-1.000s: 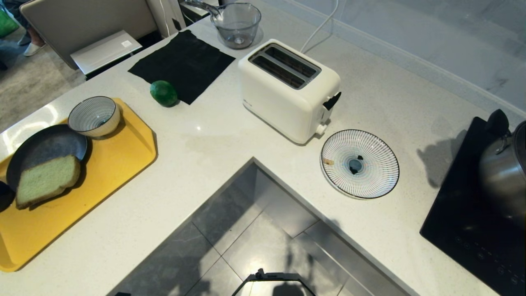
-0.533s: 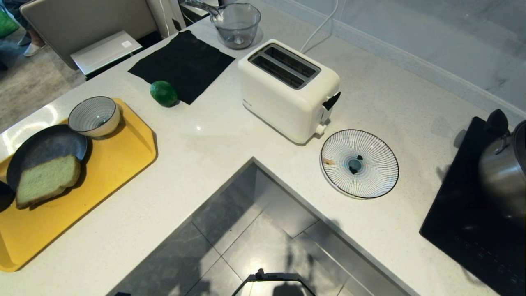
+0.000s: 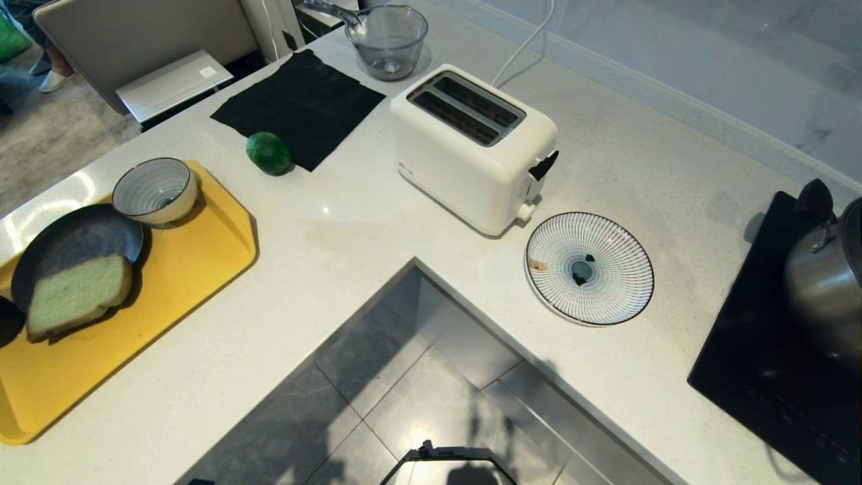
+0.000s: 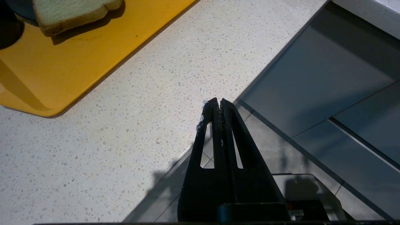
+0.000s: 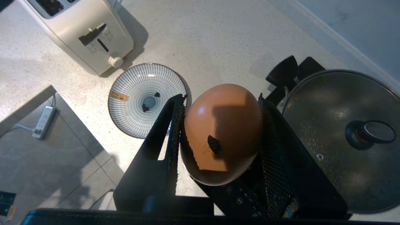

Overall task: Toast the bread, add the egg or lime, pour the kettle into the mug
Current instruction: Put the egg in the bowl

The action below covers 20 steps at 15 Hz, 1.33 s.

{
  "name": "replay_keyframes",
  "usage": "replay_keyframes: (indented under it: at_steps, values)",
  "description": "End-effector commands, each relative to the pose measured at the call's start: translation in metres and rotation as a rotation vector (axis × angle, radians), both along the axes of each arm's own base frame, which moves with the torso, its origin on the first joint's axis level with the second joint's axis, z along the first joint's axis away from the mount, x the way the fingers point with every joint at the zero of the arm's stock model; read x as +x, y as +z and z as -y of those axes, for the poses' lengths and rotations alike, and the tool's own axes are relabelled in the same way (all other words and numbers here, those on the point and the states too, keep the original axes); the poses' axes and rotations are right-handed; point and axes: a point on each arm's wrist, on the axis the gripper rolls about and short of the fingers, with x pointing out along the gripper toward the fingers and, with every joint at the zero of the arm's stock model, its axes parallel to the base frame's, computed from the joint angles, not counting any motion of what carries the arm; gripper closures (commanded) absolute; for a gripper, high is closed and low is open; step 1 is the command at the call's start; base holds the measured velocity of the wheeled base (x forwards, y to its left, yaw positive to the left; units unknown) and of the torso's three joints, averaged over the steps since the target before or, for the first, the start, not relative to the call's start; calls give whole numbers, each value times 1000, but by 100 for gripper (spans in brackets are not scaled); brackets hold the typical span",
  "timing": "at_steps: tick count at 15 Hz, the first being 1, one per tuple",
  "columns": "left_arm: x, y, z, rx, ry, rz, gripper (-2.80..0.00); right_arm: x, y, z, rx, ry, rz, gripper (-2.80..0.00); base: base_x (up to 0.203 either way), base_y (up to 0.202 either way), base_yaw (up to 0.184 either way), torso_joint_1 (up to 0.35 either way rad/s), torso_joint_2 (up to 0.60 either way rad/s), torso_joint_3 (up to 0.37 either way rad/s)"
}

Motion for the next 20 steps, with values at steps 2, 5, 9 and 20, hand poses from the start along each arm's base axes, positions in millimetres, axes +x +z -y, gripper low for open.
replay_keyframes:
  at_steps: [2,5,9,20]
  values:
    - [1,-4,0,0,0,-14,0,-12,-6,5,0,-35,12,0,0,0,0,0,0,0]
    - [1,-4,0,0,0,-14,0,-11,-5,5,0,-39,16,0,0,0,0,0,0,0]
    - [1,-4,0,0,0,-14,0,-1,-4,0,-18,-31,-6,0,0,0,0,0,0,0]
    - [1,-4,0,0,0,-14,0,9,1,-4,-49,-65,-21,0,0,0,0,0,0,0]
